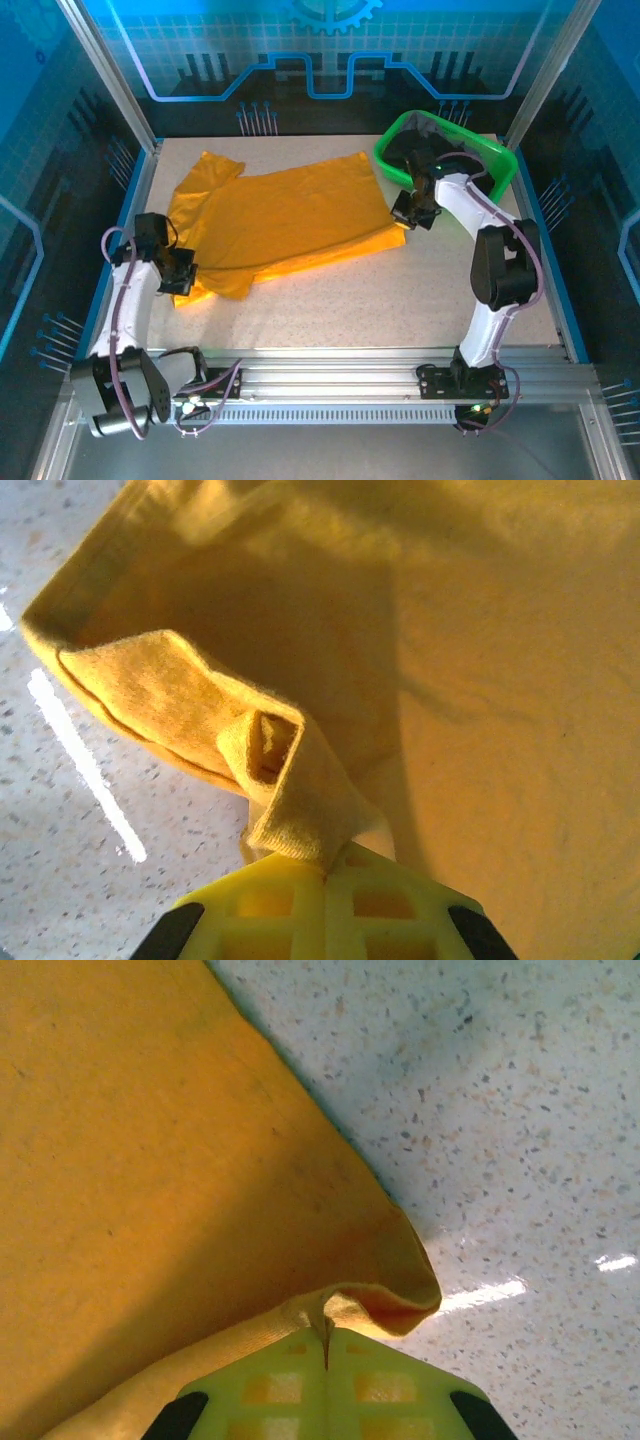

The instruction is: Fold and stack the t-shirts

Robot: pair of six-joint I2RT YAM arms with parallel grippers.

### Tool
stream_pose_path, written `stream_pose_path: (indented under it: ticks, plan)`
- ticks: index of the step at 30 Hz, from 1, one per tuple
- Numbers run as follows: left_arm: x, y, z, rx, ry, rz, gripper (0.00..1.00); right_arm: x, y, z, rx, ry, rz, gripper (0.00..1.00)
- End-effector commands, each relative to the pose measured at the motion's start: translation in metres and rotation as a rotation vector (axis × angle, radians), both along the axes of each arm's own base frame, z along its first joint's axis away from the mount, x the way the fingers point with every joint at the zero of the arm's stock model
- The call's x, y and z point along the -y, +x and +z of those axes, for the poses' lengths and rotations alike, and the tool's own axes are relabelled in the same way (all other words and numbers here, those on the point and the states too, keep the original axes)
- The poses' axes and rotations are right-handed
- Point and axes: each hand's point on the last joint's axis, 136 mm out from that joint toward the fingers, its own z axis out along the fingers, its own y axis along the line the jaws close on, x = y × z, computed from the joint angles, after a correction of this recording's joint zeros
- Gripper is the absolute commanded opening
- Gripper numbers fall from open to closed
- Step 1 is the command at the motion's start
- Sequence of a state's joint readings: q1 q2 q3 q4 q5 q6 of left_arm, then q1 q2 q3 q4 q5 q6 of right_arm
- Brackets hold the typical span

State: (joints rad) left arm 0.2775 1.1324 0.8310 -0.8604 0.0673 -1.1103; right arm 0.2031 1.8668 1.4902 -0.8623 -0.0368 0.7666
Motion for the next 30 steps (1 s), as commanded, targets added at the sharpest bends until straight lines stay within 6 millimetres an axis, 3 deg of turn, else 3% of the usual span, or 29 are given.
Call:
stream_pose_path:
  ticks: [1,15,28,29,30]
  plan:
    - [-0.011,0.025,0.011,0.055,0.042,-0.064,0.0,-0.009,0.008,0.002,-0.008,0.005,0.008,0.0]
    - [-0.039,0.054,0.009,0.027,0.114,-0.106,0.0,-0.025,0.046,-0.008,-0.001,-0.037,0.075,0.0]
    - [-0.045,0.085,-0.009,0.001,0.104,-0.209,0.0,-0.023,0.064,-0.024,-0.029,-0.081,0.071,0.0]
    - [-0.047,0.087,-0.011,-0.009,0.105,-0.22,0.04,-0.025,0.067,-0.024,-0.024,-0.072,0.078,0.03]
    - [-0.049,0.089,-0.013,-0.019,0.104,-0.231,0.12,-0.029,0.072,-0.024,-0.022,-0.056,0.097,0.13]
